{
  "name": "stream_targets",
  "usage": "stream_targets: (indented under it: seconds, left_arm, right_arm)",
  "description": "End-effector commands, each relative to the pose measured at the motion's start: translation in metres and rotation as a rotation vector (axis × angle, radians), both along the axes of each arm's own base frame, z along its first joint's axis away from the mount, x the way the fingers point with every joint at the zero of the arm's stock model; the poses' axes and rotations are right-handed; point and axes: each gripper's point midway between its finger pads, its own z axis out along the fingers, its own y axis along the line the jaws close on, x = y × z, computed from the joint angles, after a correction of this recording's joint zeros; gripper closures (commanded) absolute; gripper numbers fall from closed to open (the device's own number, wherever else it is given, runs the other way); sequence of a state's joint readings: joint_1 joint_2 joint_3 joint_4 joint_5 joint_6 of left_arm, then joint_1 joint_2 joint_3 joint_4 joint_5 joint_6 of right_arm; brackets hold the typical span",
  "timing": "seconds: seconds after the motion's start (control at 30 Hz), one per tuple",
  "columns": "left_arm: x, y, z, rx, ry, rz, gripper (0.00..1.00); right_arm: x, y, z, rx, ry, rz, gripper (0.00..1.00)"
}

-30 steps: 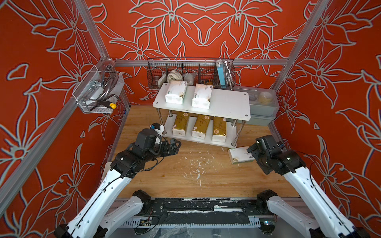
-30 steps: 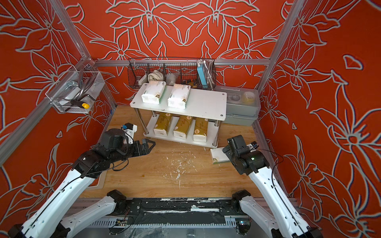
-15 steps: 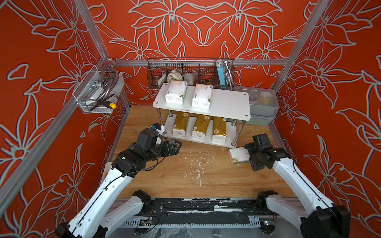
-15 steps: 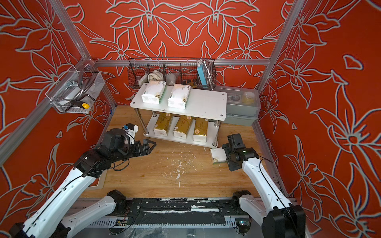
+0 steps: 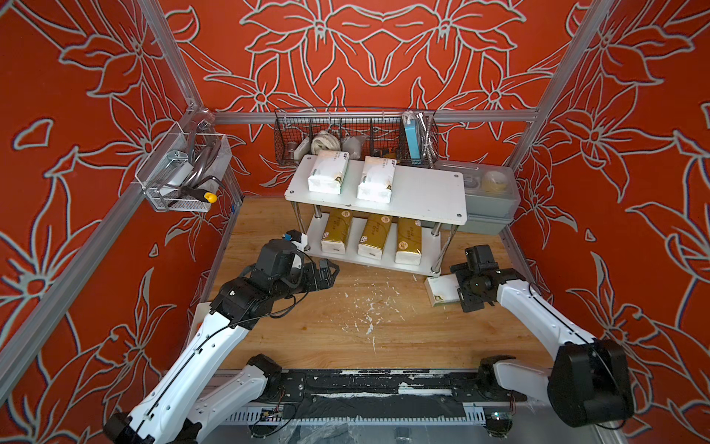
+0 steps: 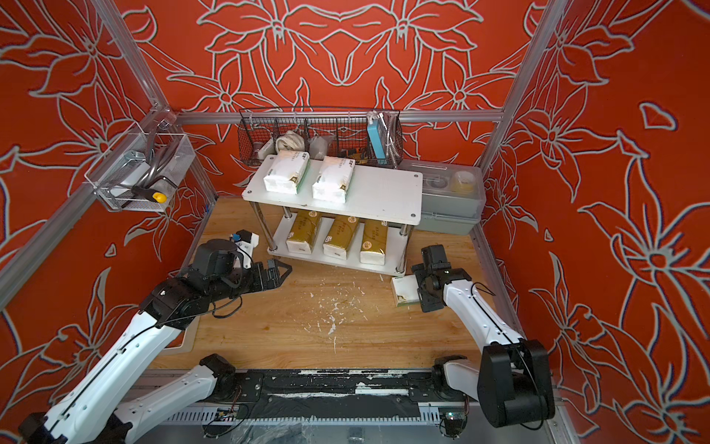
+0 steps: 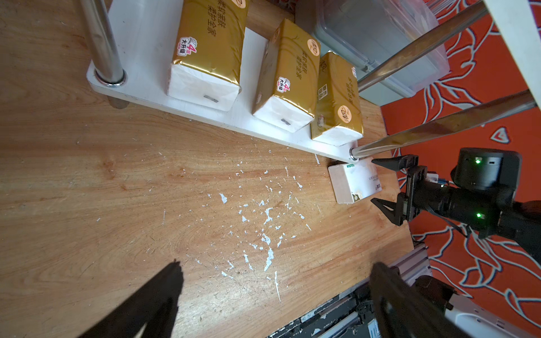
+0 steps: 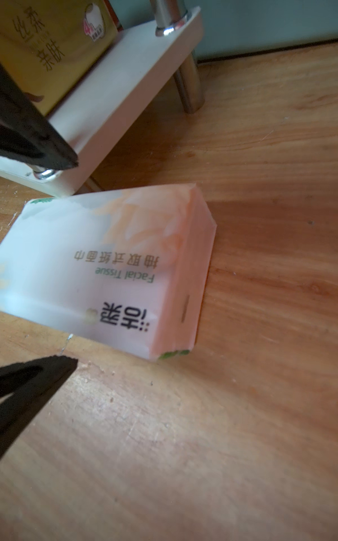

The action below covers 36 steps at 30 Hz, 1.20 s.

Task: Place the tissue boxes on the shelf by color
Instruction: Pick up the box of tissues from the center of the board.

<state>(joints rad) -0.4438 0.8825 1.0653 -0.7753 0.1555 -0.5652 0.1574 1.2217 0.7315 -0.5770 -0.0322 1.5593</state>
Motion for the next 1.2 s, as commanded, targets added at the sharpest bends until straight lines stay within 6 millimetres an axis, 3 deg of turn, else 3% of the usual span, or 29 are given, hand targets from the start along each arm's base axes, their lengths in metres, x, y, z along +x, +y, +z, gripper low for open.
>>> stream_targets:
  seconds: [0.0,0.43,0.67,0.87,1.17]
  left_arm:
    - [0.004,0.0,-0.001,-0.002,-0.006,0.007,0.01]
    - [0.004,0.002,-0.001,0.005,-0.006,0.013,0.01]
    - [0.004,0.002,-0.002,0.002,-0.005,0.014,0.01]
    - [0.004,0.001,-0.003,0.002,-0.005,0.013,0.01]
    - [0.006,0.0,0.006,0.005,-0.022,0.003,0.01]
  right_arm:
    - [0.004,0.002,-0.008,0.02,0.016,-0.001,0.01]
    - [0.008,0.008,-0.035,0.029,0.099,0.047,0.01]
    - [0.001,0.006,-0.034,0.02,0.079,0.066,0.17]
    - [-0.006,0.005,-0.021,0.007,0.053,0.098,0.23]
    - [-0.032,0.006,0.026,-0.028,-0.019,0.259,0.22]
